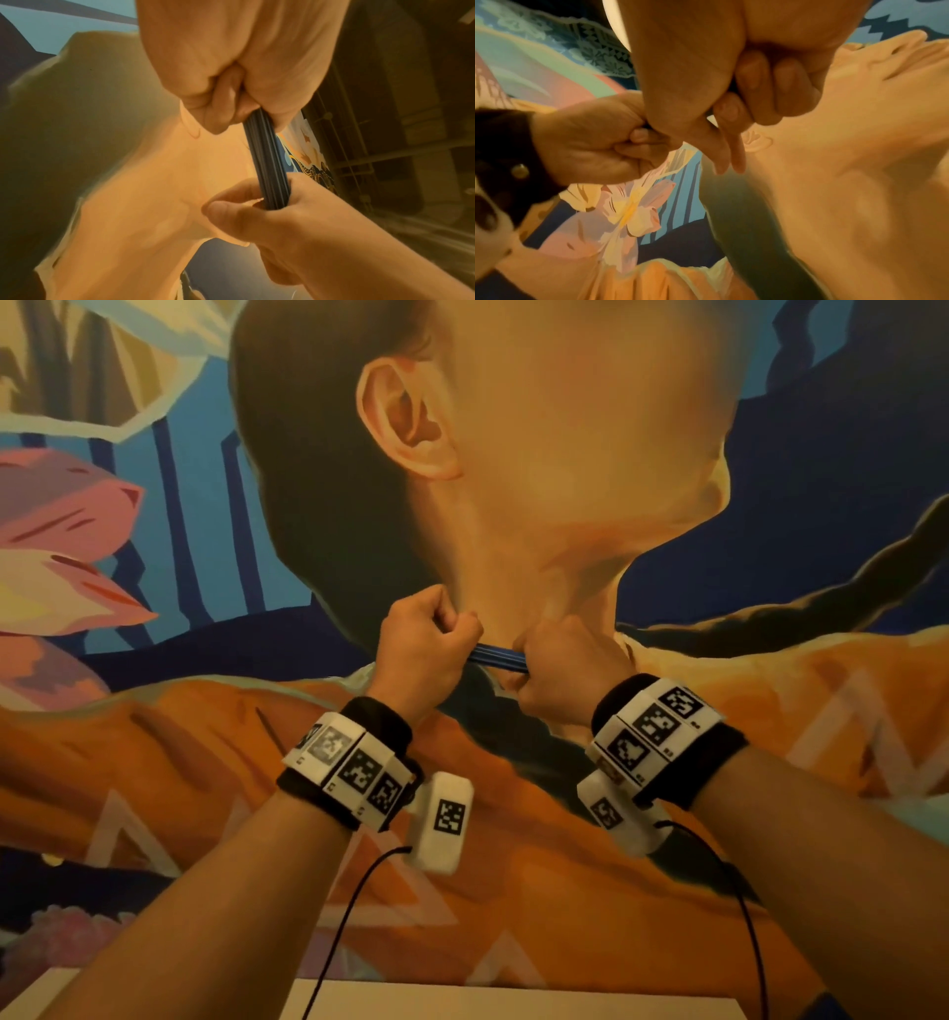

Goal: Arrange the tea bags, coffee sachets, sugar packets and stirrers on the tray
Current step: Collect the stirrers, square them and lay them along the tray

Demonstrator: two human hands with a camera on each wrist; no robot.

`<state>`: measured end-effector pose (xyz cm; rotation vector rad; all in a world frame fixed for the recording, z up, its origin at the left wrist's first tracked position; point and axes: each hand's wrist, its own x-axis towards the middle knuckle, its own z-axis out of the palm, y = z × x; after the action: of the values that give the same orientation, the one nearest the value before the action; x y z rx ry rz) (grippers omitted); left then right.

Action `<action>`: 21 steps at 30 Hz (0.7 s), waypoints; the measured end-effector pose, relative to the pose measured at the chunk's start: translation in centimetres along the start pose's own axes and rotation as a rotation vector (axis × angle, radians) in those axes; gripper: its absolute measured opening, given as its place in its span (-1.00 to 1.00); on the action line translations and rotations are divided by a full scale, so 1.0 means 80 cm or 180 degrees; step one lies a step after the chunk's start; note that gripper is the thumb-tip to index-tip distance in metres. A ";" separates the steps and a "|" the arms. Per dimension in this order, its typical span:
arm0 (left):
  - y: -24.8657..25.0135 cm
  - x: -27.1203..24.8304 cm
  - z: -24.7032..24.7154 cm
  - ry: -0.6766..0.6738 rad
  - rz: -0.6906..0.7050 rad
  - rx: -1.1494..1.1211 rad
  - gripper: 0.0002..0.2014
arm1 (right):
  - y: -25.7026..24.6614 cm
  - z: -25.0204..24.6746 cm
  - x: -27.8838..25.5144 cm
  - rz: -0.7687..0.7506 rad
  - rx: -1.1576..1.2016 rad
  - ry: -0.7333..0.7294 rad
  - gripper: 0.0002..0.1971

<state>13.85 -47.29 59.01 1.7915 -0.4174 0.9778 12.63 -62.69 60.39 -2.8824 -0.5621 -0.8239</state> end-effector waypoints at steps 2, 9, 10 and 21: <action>-0.004 -0.002 -0.003 0.0069 0.0068 0.0028 -0.67 | -0.002 0.006 0.003 0.0030 0.0220 -0.0220 -0.93; -0.036 -0.041 -0.001 0.0259 -0.1145 -0.1785 -0.66 | -0.024 0.075 -0.006 0.0286 0.1191 -0.0228 -0.87; -0.045 -0.050 0.000 0.0076 -0.1446 -0.2032 -0.60 | -0.029 0.089 -0.011 0.0378 0.1336 -0.0283 -0.84; -0.166 -0.181 0.032 0.0868 -0.3352 -0.3243 -0.48 | -0.079 0.281 -0.106 0.0840 0.2021 -0.1710 -0.83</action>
<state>14.93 -46.07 39.22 0.7045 0.2116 0.1389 14.71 -55.41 36.73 -2.4604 -0.3713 0.1670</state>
